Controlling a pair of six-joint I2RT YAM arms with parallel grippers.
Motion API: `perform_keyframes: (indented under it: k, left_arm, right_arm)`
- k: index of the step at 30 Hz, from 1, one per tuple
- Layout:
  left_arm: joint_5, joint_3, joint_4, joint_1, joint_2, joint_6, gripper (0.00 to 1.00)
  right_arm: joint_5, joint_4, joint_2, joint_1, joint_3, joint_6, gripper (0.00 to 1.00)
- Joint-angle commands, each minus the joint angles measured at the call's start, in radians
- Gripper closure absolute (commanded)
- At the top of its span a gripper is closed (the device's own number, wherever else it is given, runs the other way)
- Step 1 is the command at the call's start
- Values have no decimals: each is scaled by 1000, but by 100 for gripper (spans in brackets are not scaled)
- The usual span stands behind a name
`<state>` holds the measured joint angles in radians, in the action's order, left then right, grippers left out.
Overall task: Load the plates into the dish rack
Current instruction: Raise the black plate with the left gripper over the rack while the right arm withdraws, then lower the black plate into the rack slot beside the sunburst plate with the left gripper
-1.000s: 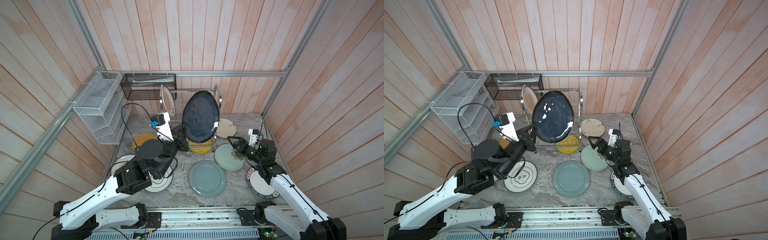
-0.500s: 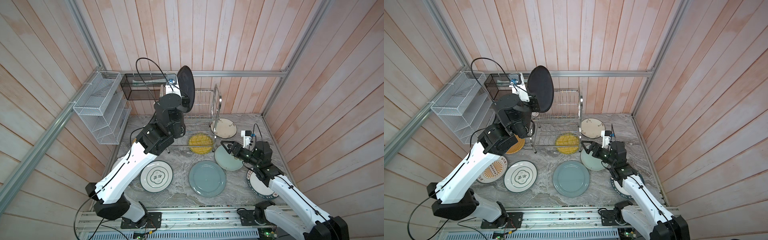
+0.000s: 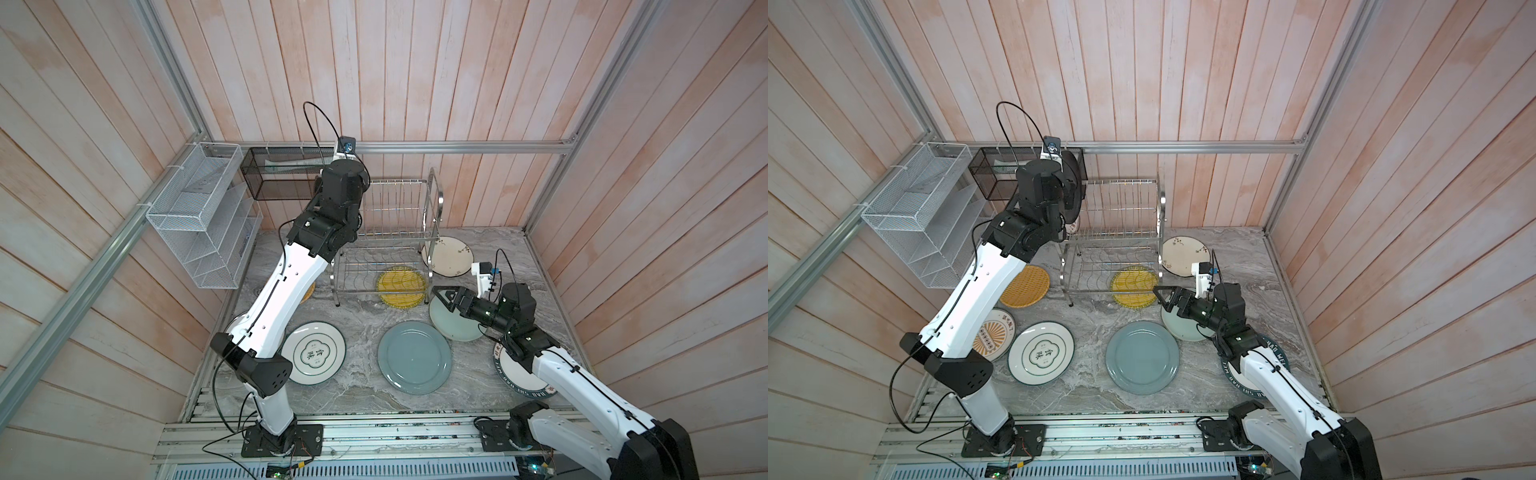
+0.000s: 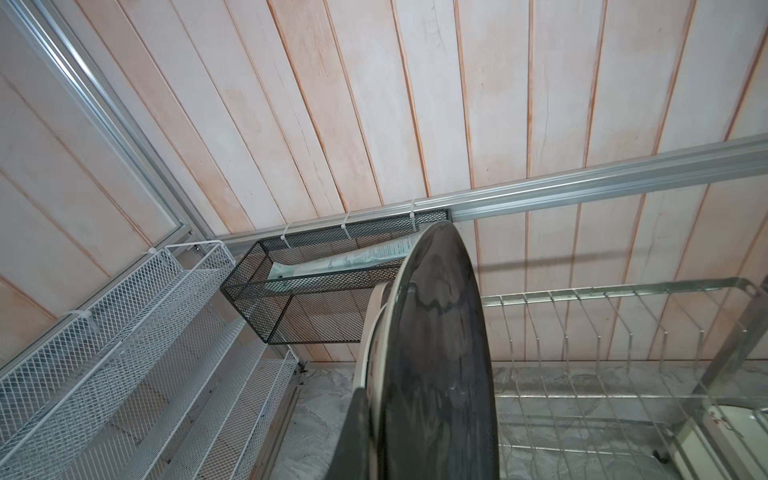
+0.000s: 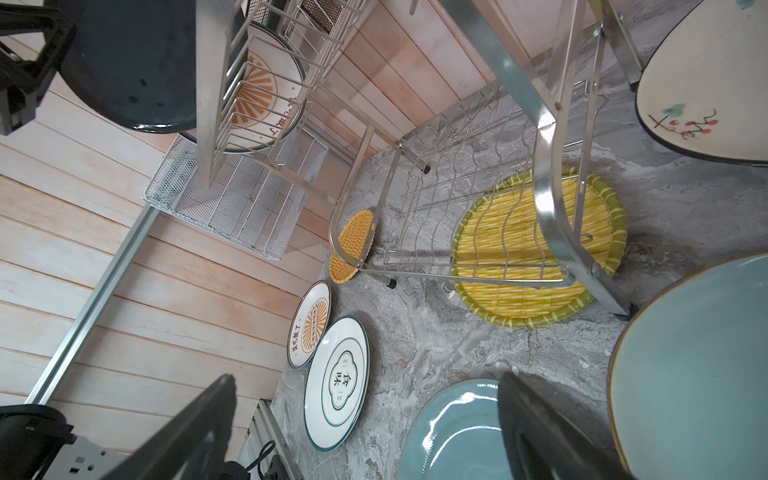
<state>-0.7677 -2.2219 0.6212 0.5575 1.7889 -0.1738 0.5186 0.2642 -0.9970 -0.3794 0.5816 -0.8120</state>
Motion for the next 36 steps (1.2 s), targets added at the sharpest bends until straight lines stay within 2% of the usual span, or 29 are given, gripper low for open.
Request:
perform_keyframes:
  k: [1, 12, 19, 24, 29, 36]
  left_arm:
    - [52, -63, -81, -13, 7, -42, 100]
    - [53, -3, -93, -27, 43, -56, 100]
    - [-1, -19, -113, -27, 50, -87, 100]
    - [10, -14, -107, -25, 54, -90, 100]
    - [-16, 20, -104, -25, 60, -75, 100]
    - [7, 37, -83, -26, 68, -42, 100]
  right_arm:
    - [12, 26, 0, -8, -13, -4, 2]
    - [14, 31, -7, -8, -24, -10, 2]
    - [11, 38, -6, -7, -38, -13, 2]
    - [12, 48, -14, -8, -41, -15, 2]
    - [14, 46, -14, -8, -46, -14, 2]
    - [9, 45, -11, -8, -49, -14, 2]
